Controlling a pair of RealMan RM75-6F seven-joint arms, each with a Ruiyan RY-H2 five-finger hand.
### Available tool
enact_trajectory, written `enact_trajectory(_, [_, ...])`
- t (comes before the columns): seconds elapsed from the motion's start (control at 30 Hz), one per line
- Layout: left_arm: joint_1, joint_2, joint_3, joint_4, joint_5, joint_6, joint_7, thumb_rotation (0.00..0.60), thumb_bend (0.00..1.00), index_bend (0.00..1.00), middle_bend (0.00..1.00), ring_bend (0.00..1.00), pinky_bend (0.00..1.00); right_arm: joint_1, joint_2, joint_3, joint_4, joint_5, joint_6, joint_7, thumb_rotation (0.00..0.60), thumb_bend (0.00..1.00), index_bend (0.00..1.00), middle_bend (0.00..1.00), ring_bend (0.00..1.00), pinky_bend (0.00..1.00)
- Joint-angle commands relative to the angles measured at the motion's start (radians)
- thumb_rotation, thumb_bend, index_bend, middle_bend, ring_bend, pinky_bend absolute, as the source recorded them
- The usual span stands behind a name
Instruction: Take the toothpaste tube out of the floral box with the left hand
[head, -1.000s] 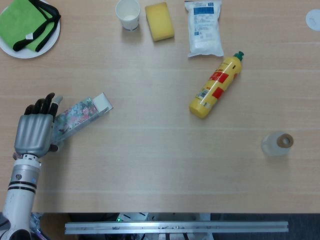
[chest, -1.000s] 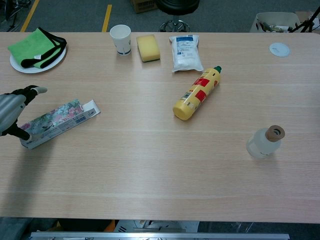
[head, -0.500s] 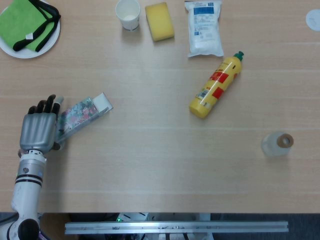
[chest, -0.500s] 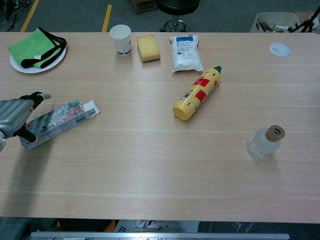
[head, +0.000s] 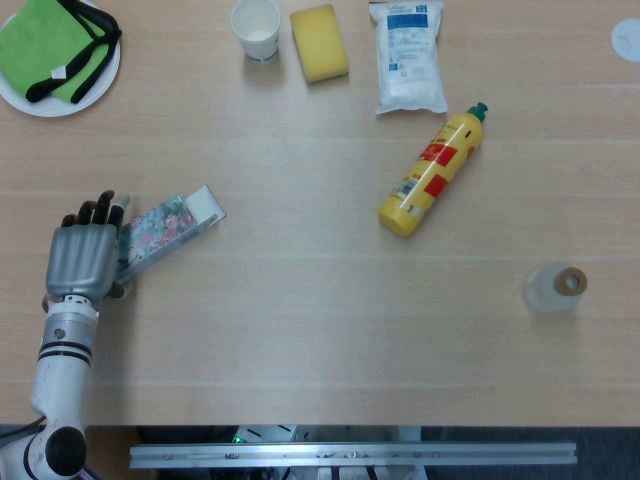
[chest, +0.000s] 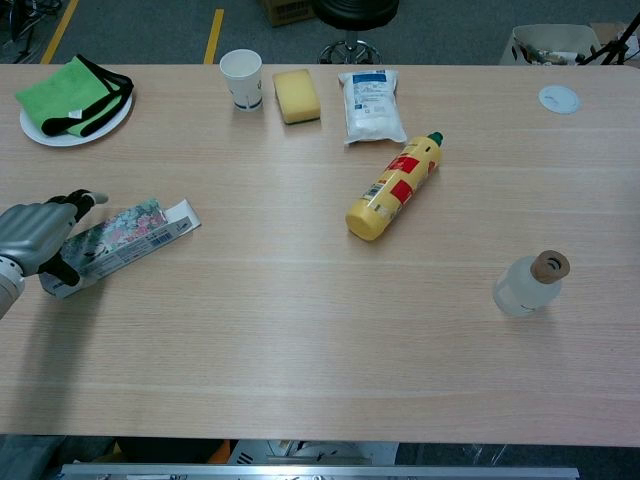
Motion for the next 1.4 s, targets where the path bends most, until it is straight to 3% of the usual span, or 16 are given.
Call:
enact_trajectory(0.03, [-0.002, -0.003, 0.001, 0.005, -0.002, 0.002, -0.001, 0.600, 0.14, 0.11, 0.09, 0.14, 0.26, 0.000, -0.001, -0.001, 0.003, 0.003, -0.003, 0.003, 0.600, 0.21, 0.23, 0.23, 0.14, 0.17])
enact_trajectory(0.57, [-0.003, -0.024, 0.003, 0.042, 0.006, 0.019, -0.037, 0.600, 0.14, 0.24, 0.22, 0.26, 0.35, 0.000, -0.009, -0.006, 0.010, 0.011, -0.019, 0.005, 0.600, 0.20, 0.23, 0.23, 0.14, 0.17])
enact_trajectory(1.13, [0.009, -0.055, -0.001, 0.089, 0.061, 0.053, -0.107, 0.600, 0.14, 0.50, 0.52, 0.50, 0.56, 0.000, -0.015, -0.009, 0.020, 0.015, -0.026, 0.011, 0.600, 0.20, 0.23, 0.23, 0.14, 0.17])
enact_trajectory(1.4, [0.013, -0.029, 0.011, 0.056, 0.123, 0.085, -0.107, 0.600, 0.14, 0.54, 0.56, 0.52, 0.59, 0.001, -0.018, -0.009, 0.023, 0.016, -0.029, 0.013, 0.600, 0.21, 0.23, 0.23, 0.14, 0.17])
